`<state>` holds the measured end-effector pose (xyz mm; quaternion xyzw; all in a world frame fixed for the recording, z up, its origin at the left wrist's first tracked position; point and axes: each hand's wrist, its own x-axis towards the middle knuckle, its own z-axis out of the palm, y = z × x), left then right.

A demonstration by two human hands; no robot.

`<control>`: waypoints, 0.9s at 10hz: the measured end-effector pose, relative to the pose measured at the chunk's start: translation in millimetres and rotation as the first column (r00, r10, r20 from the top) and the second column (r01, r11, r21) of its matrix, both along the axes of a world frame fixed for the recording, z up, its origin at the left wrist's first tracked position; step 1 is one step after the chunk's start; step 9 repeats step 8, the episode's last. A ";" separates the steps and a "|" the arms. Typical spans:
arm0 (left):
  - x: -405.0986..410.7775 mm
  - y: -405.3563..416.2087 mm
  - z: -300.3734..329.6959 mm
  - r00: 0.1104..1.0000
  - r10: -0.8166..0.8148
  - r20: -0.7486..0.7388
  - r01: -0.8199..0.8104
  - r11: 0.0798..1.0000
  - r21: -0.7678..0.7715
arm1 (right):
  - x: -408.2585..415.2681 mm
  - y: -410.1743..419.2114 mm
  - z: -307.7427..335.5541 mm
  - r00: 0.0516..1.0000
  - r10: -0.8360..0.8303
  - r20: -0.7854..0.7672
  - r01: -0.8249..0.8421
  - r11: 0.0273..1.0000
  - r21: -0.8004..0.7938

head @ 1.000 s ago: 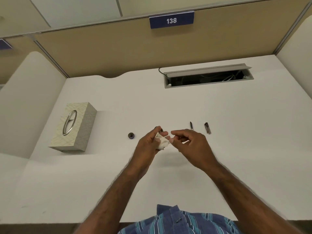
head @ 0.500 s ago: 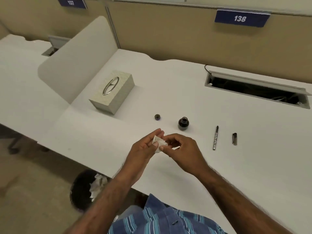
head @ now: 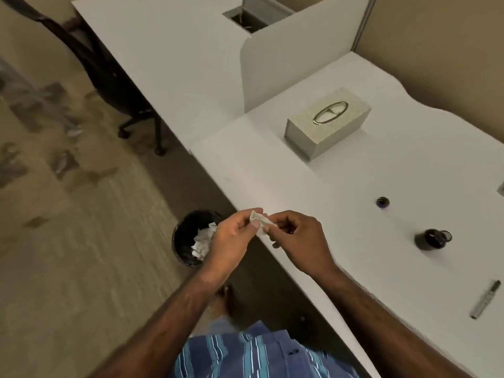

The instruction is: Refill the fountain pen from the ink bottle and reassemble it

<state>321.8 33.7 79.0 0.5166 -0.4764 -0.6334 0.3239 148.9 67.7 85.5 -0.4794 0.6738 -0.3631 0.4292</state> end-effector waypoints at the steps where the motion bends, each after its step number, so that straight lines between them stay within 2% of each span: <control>1: 39.2 -15.1 -13.0 0.994 0.064 0.090 -0.062 0.998 -0.021 | 37.3 -24.4 -9.7 0.995 0.068 -0.067 -0.067 0.998 0.020; 2: 98.1 -40.3 -43.3 0.956 0.088 0.281 -0.070 0.995 -0.073 | 91.6 -63.3 -31.5 0.976 0.148 -0.159 -0.139 0.988 0.066; 3: 131.9 -55.0 -66.5 0.911 0.077 0.405 -0.045 0.995 -0.086 | 122.8 -88.2 -51.0 0.956 0.204 -0.212 -0.184 0.977 0.110; 4: 176.8 -71.0 -101.4 0.805 0.005 0.593 0.053 0.995 -0.080 | 164.2 -124.6 -86.7 0.907 0.277 -0.318 -0.233 0.957 0.170; 5: 200.7 -81.7 -121.7 0.737 -0.059 0.673 0.117 0.992 -0.041 | 185.3 -144.9 -109.0 0.886 0.293 -0.359 -0.220 0.948 0.231; 7: 245.5 -105.4 -154.8 0.599 -0.119 0.792 0.223 0.975 -0.022 | 223.2 -173.6 -152.6 0.899 0.309 -0.309 -0.186 0.910 0.370; 9: 257.7 -114.1 -158.7 0.574 -0.108 0.812 0.219 0.975 -0.025 | 235.9 -182.8 -171.7 0.897 0.311 -0.315 -0.179 0.906 0.383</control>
